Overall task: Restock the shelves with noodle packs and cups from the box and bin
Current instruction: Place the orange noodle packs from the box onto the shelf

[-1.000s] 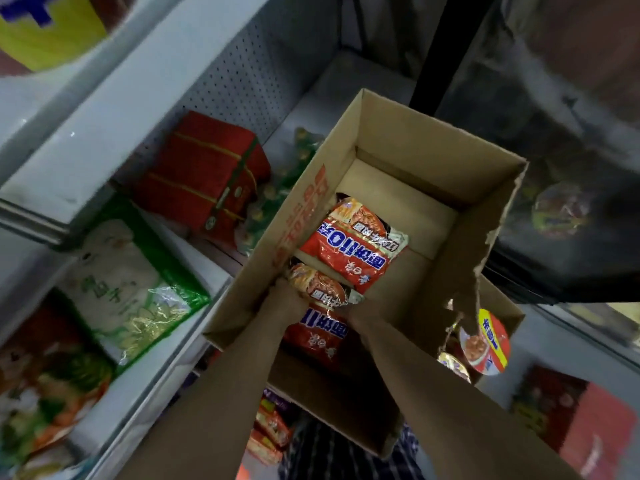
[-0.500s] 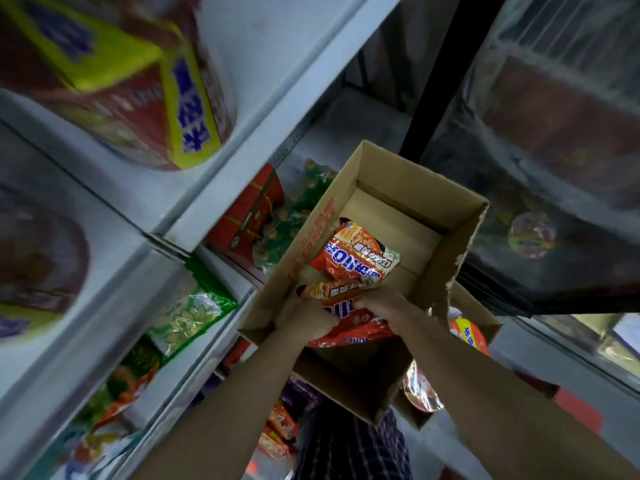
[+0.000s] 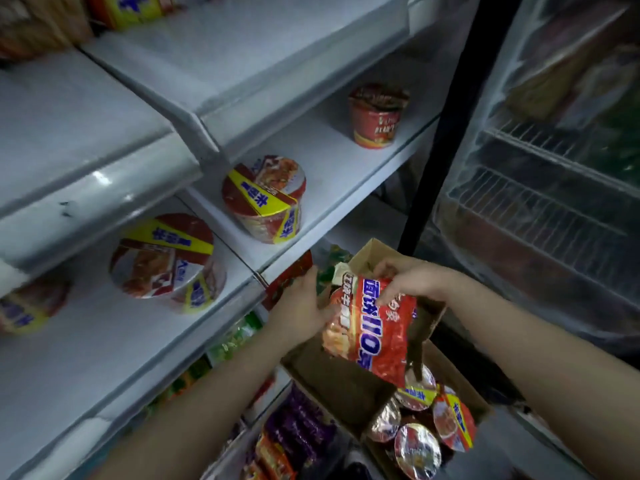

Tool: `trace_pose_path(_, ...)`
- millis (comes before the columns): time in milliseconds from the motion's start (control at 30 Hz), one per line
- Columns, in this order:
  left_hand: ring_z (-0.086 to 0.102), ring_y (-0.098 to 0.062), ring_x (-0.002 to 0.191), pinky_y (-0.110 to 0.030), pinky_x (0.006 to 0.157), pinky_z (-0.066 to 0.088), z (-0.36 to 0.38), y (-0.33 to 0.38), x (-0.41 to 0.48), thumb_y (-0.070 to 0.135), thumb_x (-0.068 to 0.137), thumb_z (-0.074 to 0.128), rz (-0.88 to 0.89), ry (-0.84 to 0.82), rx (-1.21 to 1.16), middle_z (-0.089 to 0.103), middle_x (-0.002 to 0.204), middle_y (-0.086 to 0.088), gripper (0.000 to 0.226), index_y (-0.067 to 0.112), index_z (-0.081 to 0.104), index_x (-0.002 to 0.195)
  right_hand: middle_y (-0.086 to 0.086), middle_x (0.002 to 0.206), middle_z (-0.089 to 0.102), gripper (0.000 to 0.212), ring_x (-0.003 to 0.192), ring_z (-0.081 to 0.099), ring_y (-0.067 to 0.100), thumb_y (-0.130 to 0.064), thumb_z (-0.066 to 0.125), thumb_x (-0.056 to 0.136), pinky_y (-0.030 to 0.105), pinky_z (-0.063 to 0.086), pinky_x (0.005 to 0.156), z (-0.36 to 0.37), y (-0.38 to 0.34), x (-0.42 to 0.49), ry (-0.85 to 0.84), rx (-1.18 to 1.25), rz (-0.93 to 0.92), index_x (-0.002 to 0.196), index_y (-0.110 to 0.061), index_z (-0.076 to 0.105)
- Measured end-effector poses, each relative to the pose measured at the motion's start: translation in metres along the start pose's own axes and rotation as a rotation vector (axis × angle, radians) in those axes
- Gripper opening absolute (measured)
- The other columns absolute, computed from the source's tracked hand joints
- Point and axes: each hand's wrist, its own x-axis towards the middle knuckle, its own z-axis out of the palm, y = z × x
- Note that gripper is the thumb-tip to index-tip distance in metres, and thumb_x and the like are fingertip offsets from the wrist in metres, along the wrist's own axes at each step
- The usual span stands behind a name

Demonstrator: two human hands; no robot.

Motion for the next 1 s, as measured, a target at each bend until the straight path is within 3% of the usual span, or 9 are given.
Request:
trace_pose_path(67, 0.028, -0.025, 0.145, -0.039, 0.117, 0.029, -0.038, 0.015, -0.016, 0.057, 0.08, 0.073, 0.099, 0.002, 0.131, 0.026, 0.16, -0.007, 0.109, 0.017, 0.009, 0.158, 0.007, 0.115, 0.066, 0.061, 0.099, 0.068, 0.021, -0.007, 0.083, 0.071, 0.035, 0.057, 0.085, -0.002, -0.031, -0.02, -0.097, -0.145, -0.083, 0.123, -0.01, 0.053)
trace_pose_path(133, 0.036, -0.019, 0.141, -0.033, 0.116, 0.03, -0.075, 0.029, -0.039, 0.057, 0.071, 0.081, 0.145, -0.129, 0.073, 0.035, 0.156, -0.005, 0.113, 0.02, 0.019, 0.157, 0.008, 0.115, 0.066, 0.056, 0.103, 0.067, 0.023, -0.004, 0.083, 0.071, 0.031, 0.056, 0.081, 0.006, -0.061, -0.037, -0.17, -0.253, -0.154, 0.118, -0.01, 0.053)
trace_pose_path(300, 0.066, -0.006, 0.104, -0.03, 0.099, 0.051, -0.134, 0.031, -0.112, 0.051, 0.067, 0.086, 0.083, -0.24, 0.06, 0.068, 0.12, 0.011, 0.073, 0.023, 0.06, 0.13, 0.008, 0.11, 0.07, 0.056, 0.096, 0.071, 0.022, -0.011, 0.087, 0.064, 0.037, 0.06, 0.079, 0.04, -0.125, -0.074, -0.27, -0.326, -0.309, 0.109, -0.017, 0.054)
trace_pose_path(400, 0.071, -0.006, 0.089, -0.033, 0.09, 0.057, -0.158, 0.011, -0.16, 0.046, 0.071, 0.085, 0.083, -0.12, 0.055, 0.075, 0.101, 0.011, 0.045, 0.022, 0.069, 0.106, 0.008, 0.114, 0.069, 0.057, 0.094, 0.072, 0.02, -0.012, 0.085, 0.073, 0.037, 0.06, 0.082, 0.067, -0.16, -0.096, -0.229, -0.378, -0.445, 0.12, -0.017, 0.053)
trace_pose_path(533, 0.071, 0.0, 0.08, -0.024, 0.079, 0.058, -0.19, -0.026, -0.241, 0.042, 0.074, 0.084, 0.044, 0.056, 0.006, 0.076, 0.092, 0.011, 0.035, 0.021, 0.068, 0.098, -0.002, 0.124, 0.063, 0.063, 0.107, 0.066, 0.013, -0.026, 0.084, 0.075, 0.035, 0.054, 0.096, 0.109, -0.2, -0.124, -0.17, -0.391, -0.596, 0.129, -0.022, 0.051)
trace_pose_path(600, 0.071, 0.001, 0.078, -0.023, 0.078, 0.058, -0.206, -0.049, -0.285, 0.04, 0.074, 0.085, -0.004, 0.131, -0.04, 0.076, 0.089, 0.013, 0.034, 0.023, 0.068, 0.098, -0.005, 0.122, 0.066, 0.063, 0.109, 0.065, 0.012, -0.031, 0.086, 0.072, 0.035, 0.05, 0.101, 0.128, -0.21, -0.135, -0.266, -0.319, -0.589, 0.125, -0.024, 0.053)
trace_pose_path(733, 0.072, -0.002, 0.087, -0.027, 0.083, 0.057, -0.239, -0.089, -0.372, 0.039, 0.076, 0.084, -0.069, 0.297, -0.202, 0.076, 0.096, 0.014, 0.037, 0.027, 0.068, 0.107, 0.003, 0.125, 0.067, 0.096, 0.113, 0.064, 0.018, -0.049, 0.094, 0.048, 0.036, 0.047, 0.102, 0.167, -0.224, -0.143, -0.546, -0.162, -0.533, 0.13, -0.018, 0.053)
trace_pose_path(867, 0.074, -0.016, 0.092, -0.026, 0.074, 0.056, -0.268, -0.111, -0.446, 0.026, 0.082, 0.079, -0.057, 0.491, -0.44, 0.077, 0.101, 0.005, 0.033, 0.019, 0.067, 0.113, 0.02, 0.136, 0.057, 0.09, 0.126, 0.054, 0.033, -0.039, 0.092, 0.062, 0.05, 0.029, 0.117, 0.22, -0.247, -0.152, -0.79, 0.131, -0.559, 0.134, -0.007, 0.05)
trace_pose_path(1000, 0.073, -0.021, 0.097, -0.036, 0.08, 0.06, -0.284, -0.135, -0.498, 0.026, 0.078, 0.079, -0.026, 0.742, -0.615, 0.076, 0.104, 0.0, 0.041, 0.015, 0.066, 0.115, 0.024, 0.139, 0.053, 0.088, 0.129, 0.052, 0.039, -0.036, 0.09, 0.066, 0.044, 0.044, 0.108, 0.275, -0.29, -0.189, -0.903, 0.245, -0.68, 0.137, -0.008, 0.046)
